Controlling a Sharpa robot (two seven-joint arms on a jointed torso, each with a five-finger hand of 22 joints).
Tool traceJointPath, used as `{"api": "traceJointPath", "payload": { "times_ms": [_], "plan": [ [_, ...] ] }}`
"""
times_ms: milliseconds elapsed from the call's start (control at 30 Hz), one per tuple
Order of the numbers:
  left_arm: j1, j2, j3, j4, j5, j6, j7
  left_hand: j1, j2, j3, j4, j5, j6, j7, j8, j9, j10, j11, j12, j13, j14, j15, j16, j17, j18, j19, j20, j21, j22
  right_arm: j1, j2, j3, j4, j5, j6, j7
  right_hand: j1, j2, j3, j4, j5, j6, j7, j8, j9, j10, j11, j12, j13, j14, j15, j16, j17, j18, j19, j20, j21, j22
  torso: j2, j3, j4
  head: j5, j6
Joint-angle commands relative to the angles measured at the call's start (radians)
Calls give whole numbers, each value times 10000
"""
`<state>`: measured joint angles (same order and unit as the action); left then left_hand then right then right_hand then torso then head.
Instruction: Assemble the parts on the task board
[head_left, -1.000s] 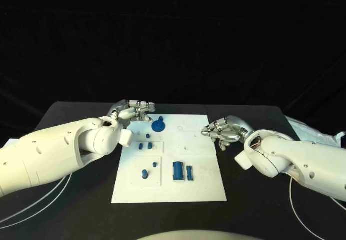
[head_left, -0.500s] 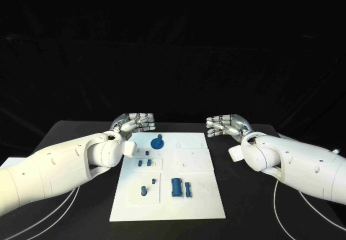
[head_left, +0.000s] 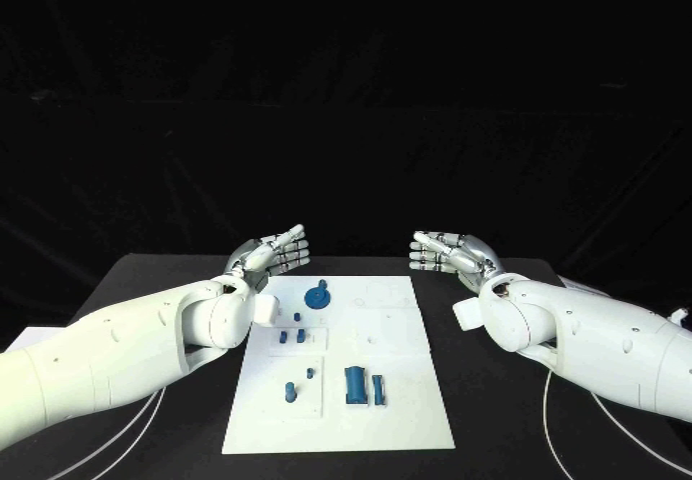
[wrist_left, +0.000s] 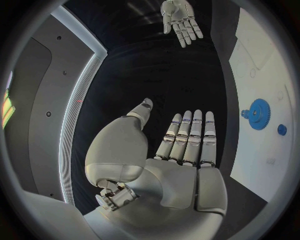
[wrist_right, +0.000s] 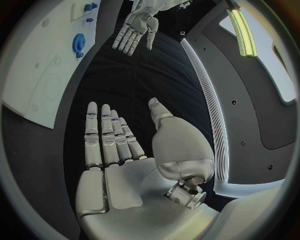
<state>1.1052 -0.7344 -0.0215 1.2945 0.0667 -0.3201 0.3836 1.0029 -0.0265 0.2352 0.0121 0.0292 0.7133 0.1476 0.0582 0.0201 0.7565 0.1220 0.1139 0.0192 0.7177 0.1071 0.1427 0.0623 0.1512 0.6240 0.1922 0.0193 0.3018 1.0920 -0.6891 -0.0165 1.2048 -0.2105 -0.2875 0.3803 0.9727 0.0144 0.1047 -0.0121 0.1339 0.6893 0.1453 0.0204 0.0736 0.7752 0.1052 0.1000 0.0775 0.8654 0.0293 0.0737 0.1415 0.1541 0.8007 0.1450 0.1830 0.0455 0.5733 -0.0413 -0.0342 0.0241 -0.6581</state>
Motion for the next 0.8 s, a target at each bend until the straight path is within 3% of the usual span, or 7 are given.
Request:
{"api": "traceJointPath", "payload": {
  "times_ms": [33, 67, 267, 300, 467, 500, 800],
  "plan": [
    [-57, -49, 38, 358, -144, -804, 285, -3198, 265, -753, -121, -292, -2274, -471, -582, -201, -2413, -392, -368, -192, -2289, -343, -454, -623, -509, -1991, -614, -193, -962, -53, -76, 24, 440, 350, -815, 263, -3117, -144, -325, 121, -429, -2210, -466, -204, -736, -2485, -338, -1000, -775, -2774, -293, -737, -456, -510, -2567, -465, -585, -455, -168, 239, 198, -132, 317],
    [-87, -73, 49, 502, -175, -1026, 350, -3528, 265, -827, -121, -292, -2508, -519, -582, -201, -2663, -433, -399, -192, -2527, -1071, -500, -623, -536, -2196, -678, -193, -1061, -74, -122, 32, 617, 447, -1037, 326, -3437, -144, -1047, 121, -474, -2438, -513, -204, -736, -2741, -1052, -1000, -775, -3058, -293, -737, -500, -573, -2831, -513, -647, -455, -201, 285, 237, -161, 388],
    [-322, -267, 133, 1641, -424, -2782, 863, -4941, 265, -1161, -121, -292, -3513, -731, -582, -201, -3728, -1220, -1139, -192, -3535, -1071, -699, -623, -642, -3074, -948, -193, -1486, -238, -495, 95, 2057, 1233, -2834, 834, -4798, -144, -1047, 121, -1339, -3405, -720, -204, -736, -3826, -1052, -1000, -775, -4271, -293, -737, -698, -681, -3953, -716, -899, -455, -291, 413, 342, -241, 581],
    [-356, -295, 145, 1805, -460, -3034, 937, -5174, 265, -1216, -121, -292, -3681, -763, -582, -201, -3905, -1220, -1139, -192, -3705, -1071, -1427, -623, -741, -3219, -993, -193, -1555, -263, -552, 105, 2274, 1352, -3106, 911, -5038, -144, -1047, 121, -1339, -3574, -1453, -204, -736, -4011, -1052, -1000, -775, -4484, -293, -737, -1415, -735, -4151, -1450, -947, -455, -291, 413, 342, -241, 581],
    [-493, -408, 194, 2468, -605, -4057, 1235, -6114, 265, -1435, -121, -292, -4347, -1476, -582, -201, -4612, -1220, -1139, -192, -4379, -1071, -1427, -623, -1512, -3804, -1175, -193, -1839, -367, -787, 145, 3182, 1848, -4238, 1231, -5943, -144, -1047, 121, -1339, -4213, -1453, -204, -736, -4741, -1052, -1000, -775, -5290, -293, -737, -1415, -791, -4894, -1450, -1121, -455, -291, 413, 342, -241, 581],
    [-509, -421, 200, 2548, -622, -4180, 1271, -6268, 265, -1474, -121, -292, -4462, -1476, -582, -201, -4731, -1220, -1139, -192, -4485, -1071, -1427, -623, -1512, -3901, -1203, -193, -1886, -380, -817, 150, 3297, 1911, -4382, 1272, -6099, -144, -1047, 121, -1339, -4318, -1453, -204, -736, -4869, -1052, -1000, -775, -5430, -293, -737, -1415, -1541, -5026, -1450, -1830, -455, -291, 413, 342, -241, 581],
    [-552, -456, 215, 2755, -667, -4499, 1364, -7442, 265, -2352, -121, -292, -5296, -1476, -582, -201, -5616, -1220, -1139, -192, -5330, -1071, -1427, -623, -1512, -4611, -1922, -193, -2239, -420, -909, 165, 3652, 2105, -4825, 1397, -7234, -144, -1047, 121, -1339, -5131, -1453, -204, -736, -5774, -1052, -1000, -775, -6442, -293, -737, -1415, -1541, -5963, -1450, -1830, -455, -291, 413, 342, -241, 581]
  ]
}}
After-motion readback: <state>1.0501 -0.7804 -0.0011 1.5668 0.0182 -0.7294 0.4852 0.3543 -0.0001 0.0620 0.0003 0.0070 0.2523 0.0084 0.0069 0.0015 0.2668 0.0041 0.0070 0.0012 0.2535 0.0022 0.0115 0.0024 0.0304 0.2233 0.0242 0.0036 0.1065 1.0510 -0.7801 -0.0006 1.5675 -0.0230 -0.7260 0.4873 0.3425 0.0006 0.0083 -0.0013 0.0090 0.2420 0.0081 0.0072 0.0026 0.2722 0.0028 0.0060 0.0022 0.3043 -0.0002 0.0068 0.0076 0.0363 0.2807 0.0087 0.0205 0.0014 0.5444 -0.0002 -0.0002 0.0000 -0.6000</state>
